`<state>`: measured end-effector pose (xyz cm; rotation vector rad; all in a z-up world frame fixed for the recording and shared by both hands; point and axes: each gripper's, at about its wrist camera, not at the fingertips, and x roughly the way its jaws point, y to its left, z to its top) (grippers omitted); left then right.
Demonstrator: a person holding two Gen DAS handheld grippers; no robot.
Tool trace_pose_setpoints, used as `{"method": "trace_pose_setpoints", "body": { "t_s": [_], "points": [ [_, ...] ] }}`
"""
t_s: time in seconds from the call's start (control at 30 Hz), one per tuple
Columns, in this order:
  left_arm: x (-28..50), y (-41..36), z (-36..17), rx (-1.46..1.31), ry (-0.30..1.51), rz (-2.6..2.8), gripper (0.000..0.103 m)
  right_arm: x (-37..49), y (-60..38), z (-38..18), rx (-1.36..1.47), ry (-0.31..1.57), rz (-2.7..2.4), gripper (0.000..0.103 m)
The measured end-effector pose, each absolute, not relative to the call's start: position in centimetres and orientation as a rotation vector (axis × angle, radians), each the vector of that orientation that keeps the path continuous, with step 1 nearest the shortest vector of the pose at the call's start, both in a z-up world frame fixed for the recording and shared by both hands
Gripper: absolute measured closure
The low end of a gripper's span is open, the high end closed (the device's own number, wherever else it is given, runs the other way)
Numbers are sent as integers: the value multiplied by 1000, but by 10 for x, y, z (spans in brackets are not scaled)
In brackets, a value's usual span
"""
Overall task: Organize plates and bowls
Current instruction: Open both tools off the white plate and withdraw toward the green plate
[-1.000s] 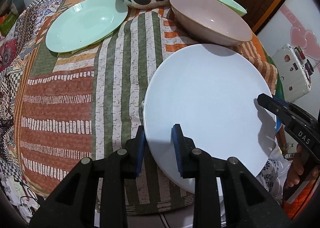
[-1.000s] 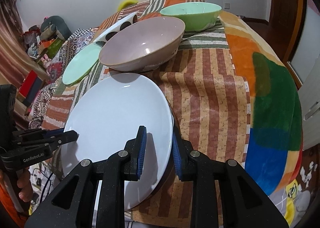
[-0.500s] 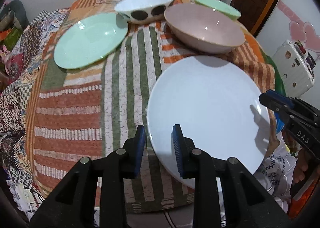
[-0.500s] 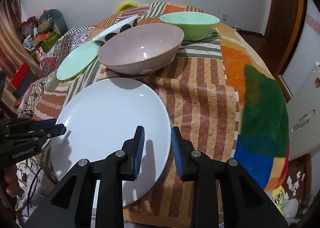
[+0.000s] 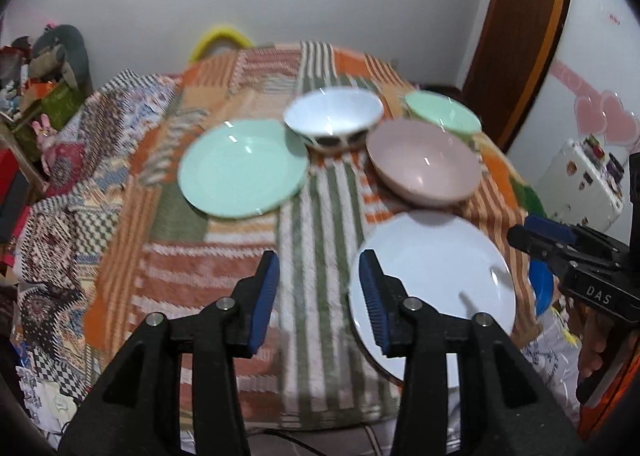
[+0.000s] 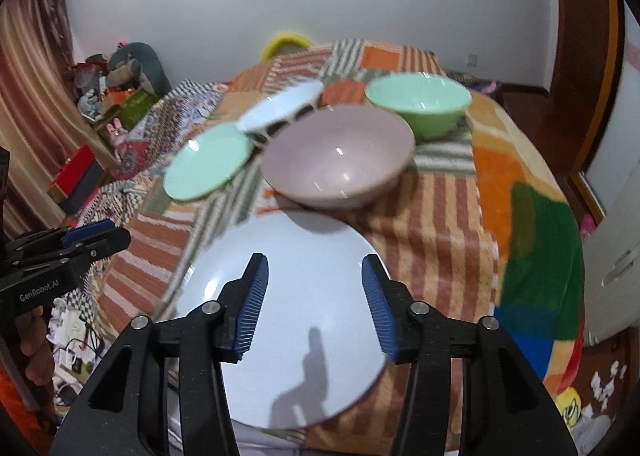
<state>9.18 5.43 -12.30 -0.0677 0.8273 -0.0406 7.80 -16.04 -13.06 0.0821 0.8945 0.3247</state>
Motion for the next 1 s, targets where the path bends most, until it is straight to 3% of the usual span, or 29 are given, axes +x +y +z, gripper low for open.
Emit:
{"method": "trace_pose_setpoints", "body": {
  "t_s": [0.13,0.27,1.0],
  "points": [
    [91,74,-108,-78,760,4,44,85,-146,-119,91,859,350,42],
    [96,97,-104,-108,729,48,34,93,-133,-114,99,838,374,35],
    [188,199,-159,-238,819,158,32,174,-37,-138,46,892,462,35]
  ]
}}
